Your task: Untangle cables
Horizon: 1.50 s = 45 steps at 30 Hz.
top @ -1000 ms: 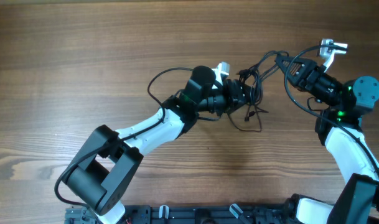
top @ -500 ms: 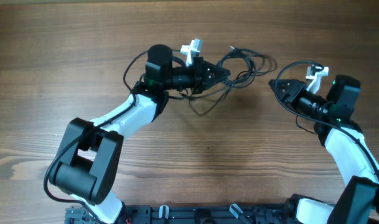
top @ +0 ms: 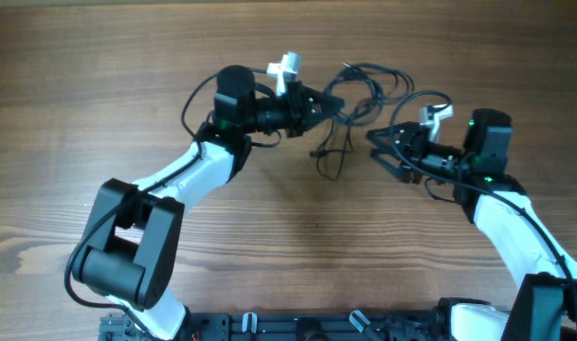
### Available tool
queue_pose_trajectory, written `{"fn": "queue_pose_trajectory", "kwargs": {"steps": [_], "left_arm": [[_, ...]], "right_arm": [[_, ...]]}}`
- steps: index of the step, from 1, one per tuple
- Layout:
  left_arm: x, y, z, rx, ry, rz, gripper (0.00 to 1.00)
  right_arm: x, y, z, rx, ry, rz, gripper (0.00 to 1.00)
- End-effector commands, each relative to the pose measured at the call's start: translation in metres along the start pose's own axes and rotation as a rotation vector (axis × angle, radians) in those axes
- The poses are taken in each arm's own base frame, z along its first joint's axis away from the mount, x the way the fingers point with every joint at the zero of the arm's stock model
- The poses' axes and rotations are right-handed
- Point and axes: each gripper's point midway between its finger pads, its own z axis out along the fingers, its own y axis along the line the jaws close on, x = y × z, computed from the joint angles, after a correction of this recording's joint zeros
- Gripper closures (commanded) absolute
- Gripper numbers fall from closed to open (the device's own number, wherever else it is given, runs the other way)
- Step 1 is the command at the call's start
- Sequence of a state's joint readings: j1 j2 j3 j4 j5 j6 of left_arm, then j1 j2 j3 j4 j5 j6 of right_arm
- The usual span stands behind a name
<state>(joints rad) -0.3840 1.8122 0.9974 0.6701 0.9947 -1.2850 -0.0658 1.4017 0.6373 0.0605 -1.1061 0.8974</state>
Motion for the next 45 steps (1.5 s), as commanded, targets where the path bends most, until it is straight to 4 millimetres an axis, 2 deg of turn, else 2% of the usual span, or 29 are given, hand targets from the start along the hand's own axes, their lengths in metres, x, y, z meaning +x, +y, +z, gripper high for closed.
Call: {"fn": "queue_pose_trajectory", "kwargs": {"steps": [1, 3, 5, 7, 9, 10, 13, 14, 15, 18, 22, 26, 27, 28, 29, 31, 32, 35, 36, 39, 41, 45], "left_arm": [[-0.029, -0.004, -0.02, -0.006, -0.101, 0.019, 0.96], [-0.033, 0.004, -0.025, -0.027, -0.116, -0.037, 0.96], [-0.035, 0.006, -0.027, -0.034, -0.125, -0.046, 0.96], [-0.039, 0.007, -0.028, -0.037, -0.144, -0.059, 0.96], [-0.038, 0.007, -0.026, -0.034, -0.148, -0.132, 0.96], [-0.038, 0.007, -0.024, -0.034, -0.152, -0.149, 0.96], [-0.035, 0.008, -0.015, -0.04, -0.172, -0.178, 0.96], [-0.035, 0.008, -0.013, -0.044, -0.182, -0.179, 0.96], [-0.035, 0.009, -0.009, -0.048, -0.192, -0.178, 0.96], [-0.035, 0.01, -0.002, -0.059, -0.226, -0.176, 0.96], [-0.034, 0.011, 0.006, -0.068, -0.258, -0.172, 0.96], [-0.035, 0.011, 0.005, -0.069, -0.266, -0.172, 0.96], [-0.037, 0.011, 0.004, -0.069, -0.269, -0.172, 0.96], [-0.037, 0.011, 0.003, -0.069, -0.271, -0.172, 0.96], [-0.038, 0.011, 0.003, -0.069, -0.273, -0.172, 0.96], [-0.037, 0.011, 0.003, -0.07, -0.272, -0.166, 0.96], [-0.037, 0.011, 0.003, -0.075, -0.27, -0.129, 0.96], [-0.037, 0.011, 0.003, -0.102, -0.254, 0.087, 0.96], [-0.033, 0.01, 0.004, -0.109, -0.228, 0.196, 0.96], [-0.029, 0.009, 0.005, -0.118, -0.196, 0.364, 0.96], [-0.028, 0.009, 0.005, -0.123, -0.183, 0.455, 0.96], [-0.018, 0.006, 0.008, -0.105, -0.129, 0.568, 0.96]], "right_arm": [[-0.006, -0.002, 0.006, 0.035, -0.041, 0.046, 0.3], [-0.016, 0.009, 0.005, 0.007, -0.076, -0.045, 0.31], [-0.019, 0.028, 0.006, -0.049, -0.084, -0.293, 0.31], [-0.013, 0.039, 0.013, -0.074, -0.074, -0.605, 0.23], [0.0, 0.043, 0.024, -0.084, -0.043, -0.81, 0.18], [0.004, 0.043, 0.03, -0.079, -0.036, -0.856, 0.17], [0.003, 0.039, 0.049, 0.011, -0.079, -0.887, 0.12], [0.003, 0.038, 0.053, 0.038, -0.095, -0.893, 0.05], [0.002, 0.036, 0.06, 0.075, -0.118, -0.902, 0.02], [0.0, 0.033, 0.071, 0.158, -0.172, -0.917, 0.0], [-0.019, 0.022, 0.071, 0.319, -0.314, -0.869, 0.0], [-0.021, 0.021, 0.071, 0.337, -0.332, -0.869, 0.0], [-0.021, 0.021, 0.071, 0.335, -0.329, -0.871, 0.04], [-0.019, 0.022, 0.072, 0.327, -0.32, -0.87, 0.17], [-0.015, 0.022, 0.074, 0.311, -0.298, -0.87, 0.48], [-0.002, 0.025, 0.079, 0.254, -0.234, -0.866, 0.85], [0.005, 0.028, 0.081, 0.217, -0.202, -0.832, 0.96], [0.026, 0.037, 0.081, 0.101, -0.101, -0.68, 0.96], [0.034, 0.044, 0.077, 0.041, -0.045, -0.645, 0.96], [0.046, 0.061, 0.055, -0.091, 0.053, -0.629, 0.96], [0.044, 0.067, 0.036, -0.146, 0.083, -0.595, 0.96], [0.028, 0.07, -0.001, -0.219, 0.091, -0.499, 0.96]]}}
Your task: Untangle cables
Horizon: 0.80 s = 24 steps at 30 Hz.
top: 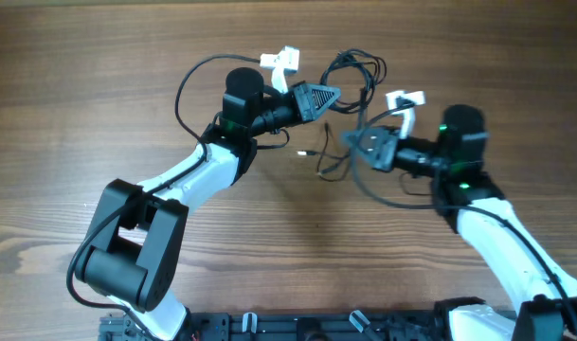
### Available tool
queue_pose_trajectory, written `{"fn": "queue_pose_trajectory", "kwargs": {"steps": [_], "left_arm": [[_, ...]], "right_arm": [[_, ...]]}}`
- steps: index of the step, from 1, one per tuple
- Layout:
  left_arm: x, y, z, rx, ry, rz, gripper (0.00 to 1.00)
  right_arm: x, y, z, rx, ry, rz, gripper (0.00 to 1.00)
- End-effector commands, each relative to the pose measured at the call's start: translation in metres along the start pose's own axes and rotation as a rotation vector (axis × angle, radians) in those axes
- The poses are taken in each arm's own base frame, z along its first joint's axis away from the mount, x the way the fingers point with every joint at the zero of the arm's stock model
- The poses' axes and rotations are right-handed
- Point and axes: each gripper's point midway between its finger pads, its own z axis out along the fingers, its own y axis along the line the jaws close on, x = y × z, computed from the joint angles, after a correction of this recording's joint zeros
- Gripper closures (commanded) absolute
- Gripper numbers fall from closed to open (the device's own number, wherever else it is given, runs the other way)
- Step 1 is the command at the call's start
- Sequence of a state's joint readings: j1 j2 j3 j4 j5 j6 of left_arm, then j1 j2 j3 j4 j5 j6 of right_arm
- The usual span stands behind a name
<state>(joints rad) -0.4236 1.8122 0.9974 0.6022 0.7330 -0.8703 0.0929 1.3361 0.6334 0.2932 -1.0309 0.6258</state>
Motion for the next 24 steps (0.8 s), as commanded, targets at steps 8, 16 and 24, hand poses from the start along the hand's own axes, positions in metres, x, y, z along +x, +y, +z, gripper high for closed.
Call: {"fn": "queue_pose_trajectory", "kwargs": {"steps": [8, 16, 24], "left_arm": [[0.037, -0.041, 0.014, 0.144, 0.116, 0.335, 0.96], [0.04, -0.059, 0.012, 0.227, 0.119, 0.437, 0.96], [0.074, -0.076, -0.001, 0.39, 0.287, 0.48, 0.96]], "right_arm": [[-0.019, 0.024, -0.038, -0.163, 0.005, 0.075, 0.96], [-0.02, -0.008, -0.034, -0.054, -0.039, 0.194, 0.96], [-0.036, -0.03, -0.036, 0.054, -0.147, 0.33, 0.96]]}}
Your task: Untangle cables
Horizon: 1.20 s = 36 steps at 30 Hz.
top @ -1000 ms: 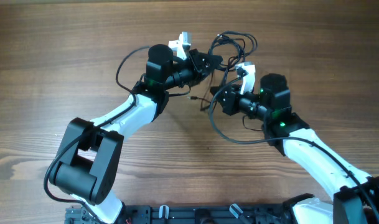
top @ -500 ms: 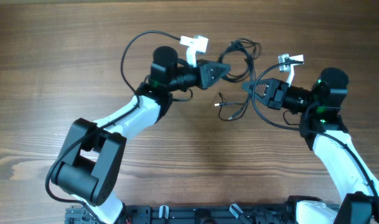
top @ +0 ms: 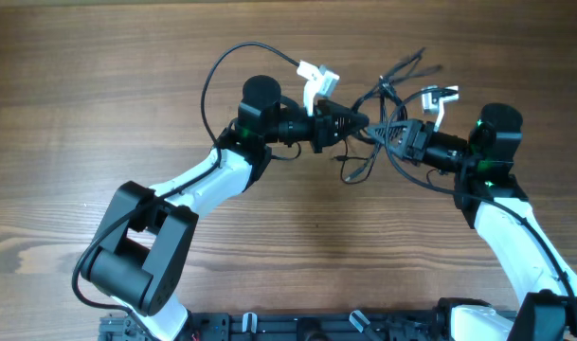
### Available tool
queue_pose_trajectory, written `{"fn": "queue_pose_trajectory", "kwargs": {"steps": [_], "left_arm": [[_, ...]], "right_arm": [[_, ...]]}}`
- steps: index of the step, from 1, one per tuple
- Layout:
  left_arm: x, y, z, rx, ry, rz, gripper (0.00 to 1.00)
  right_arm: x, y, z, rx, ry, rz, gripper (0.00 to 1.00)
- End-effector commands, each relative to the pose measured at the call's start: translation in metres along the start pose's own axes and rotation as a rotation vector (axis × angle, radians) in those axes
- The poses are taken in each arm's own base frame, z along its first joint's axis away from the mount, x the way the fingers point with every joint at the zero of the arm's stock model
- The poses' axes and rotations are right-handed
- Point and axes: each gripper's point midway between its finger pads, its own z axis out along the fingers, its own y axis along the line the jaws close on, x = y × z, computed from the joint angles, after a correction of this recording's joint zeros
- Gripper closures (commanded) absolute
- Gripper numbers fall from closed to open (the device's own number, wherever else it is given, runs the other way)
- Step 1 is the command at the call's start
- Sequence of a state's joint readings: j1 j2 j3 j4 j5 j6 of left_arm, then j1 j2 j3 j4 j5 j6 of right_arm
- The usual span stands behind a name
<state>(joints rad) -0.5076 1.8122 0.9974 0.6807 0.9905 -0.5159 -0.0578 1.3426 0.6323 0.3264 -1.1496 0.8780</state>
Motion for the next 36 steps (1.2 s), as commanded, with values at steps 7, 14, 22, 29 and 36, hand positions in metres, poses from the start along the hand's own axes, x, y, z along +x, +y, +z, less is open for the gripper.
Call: {"fn": "queue_pose_trajectory", "kwargs": {"steps": [7, 14, 22, 29, 36], "left_arm": [[0.033, -0.025, 0.006, 0.12, 0.149, 0.003, 0.96], [0.048, -0.055, 0.028, 0.192, 0.192, -0.019, 0.96], [0.075, -0.105, 0.007, 0.472, 0.383, -0.1, 0.96], [0.05, -0.072, -0.015, 0.38, 0.319, -0.176, 0.96], [0.012, -0.021, -0.062, 0.228, 0.205, -0.375, 0.96]], "right_arm": [[-0.044, -0.034, -0.009, 0.181, -0.254, 0.125, 0.96], [-0.039, -0.045, 0.001, 0.249, -0.285, 0.186, 0.96], [-0.056, -0.063, -0.001, 0.386, -0.448, 0.159, 0.96], [-0.03, -0.038, 0.012, 0.239, -0.243, 0.121, 0.59], [-0.021, -0.025, 0.003, 0.137, -0.141, 0.122, 0.42]]}}
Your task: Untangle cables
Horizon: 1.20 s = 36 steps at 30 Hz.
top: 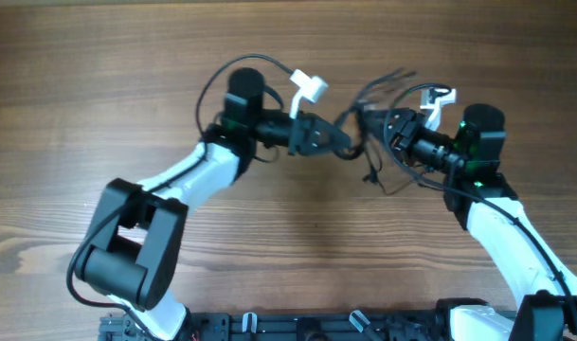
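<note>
A tangle of thin black cables [371,112] hangs between the two grippers above the wooden table. My left gripper [346,147] points right and looks shut on a strand at the tangle's left side. From the right, my right gripper [390,130] faces it and looks shut on the cables a short way off. Loose ends [390,78] fan out above the tangle. A loop [398,186] and a small plug [370,176] dangle below it.
The wooden table [288,256] lies under both arms. Each arm carries its own black wire looping over its wrist, the left one [212,90] arching over the motor. A white wrist camera mount [309,87] stands up beside the tangle.
My left gripper has dropped a little toward the lower left, and its wrist has pulled back. The right gripper has stayed close. The tangle now sits slightly higher and tighter, with a plug dangling below.
At first the grippers held the tangle well apart, left at its upper left, right at its lower right. Then the right gripper came in close under the tangle. Then both stood farther right, nearly tip to tip. Now they remain close with the cables bunched between them.
</note>
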### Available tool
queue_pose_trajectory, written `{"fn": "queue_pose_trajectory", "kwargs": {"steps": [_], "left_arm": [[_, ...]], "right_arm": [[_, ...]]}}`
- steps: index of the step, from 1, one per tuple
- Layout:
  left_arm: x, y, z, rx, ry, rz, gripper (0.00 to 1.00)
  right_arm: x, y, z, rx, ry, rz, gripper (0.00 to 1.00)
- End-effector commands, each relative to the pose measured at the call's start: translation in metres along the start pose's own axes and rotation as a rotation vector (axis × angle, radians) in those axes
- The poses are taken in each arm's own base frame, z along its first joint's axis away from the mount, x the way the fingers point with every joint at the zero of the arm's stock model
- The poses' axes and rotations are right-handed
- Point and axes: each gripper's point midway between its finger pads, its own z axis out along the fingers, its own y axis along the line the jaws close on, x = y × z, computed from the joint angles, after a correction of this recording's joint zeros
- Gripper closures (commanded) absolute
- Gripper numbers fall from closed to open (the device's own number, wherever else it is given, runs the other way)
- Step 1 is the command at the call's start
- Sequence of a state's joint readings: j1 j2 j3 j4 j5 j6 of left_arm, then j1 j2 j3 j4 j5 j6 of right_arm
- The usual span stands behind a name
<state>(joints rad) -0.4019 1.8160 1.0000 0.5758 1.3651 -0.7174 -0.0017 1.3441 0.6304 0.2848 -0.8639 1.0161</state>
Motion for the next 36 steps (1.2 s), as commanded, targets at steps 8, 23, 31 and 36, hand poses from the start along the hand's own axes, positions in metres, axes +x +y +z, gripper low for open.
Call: {"fn": "queue_pose_trajectory", "kwargs": {"steps": [8, 23, 31, 36], "left_arm": [[-0.015, -0.003, -0.041, 0.004, -0.04, -0.147, 0.96], [-0.017, -0.061, -0.018, 0.107, 0.051, -0.178, 0.96], [-0.018, -0.065, -0.018, 0.111, 0.053, -0.175, 0.96], [-0.015, -0.068, -0.011, 0.121, 0.065, -0.175, 0.96]], "right_arm": [[-0.004, 0.003, -0.006, -0.024, 0.009, -0.251, 0.11], [-0.04, -0.033, -0.003, 0.157, -0.163, -0.306, 0.0], [-0.028, 0.006, 0.001, -0.032, -0.09, -0.318, 0.01], [-0.03, -0.002, 0.019, 0.048, -0.17, -0.189, 0.07]]}}
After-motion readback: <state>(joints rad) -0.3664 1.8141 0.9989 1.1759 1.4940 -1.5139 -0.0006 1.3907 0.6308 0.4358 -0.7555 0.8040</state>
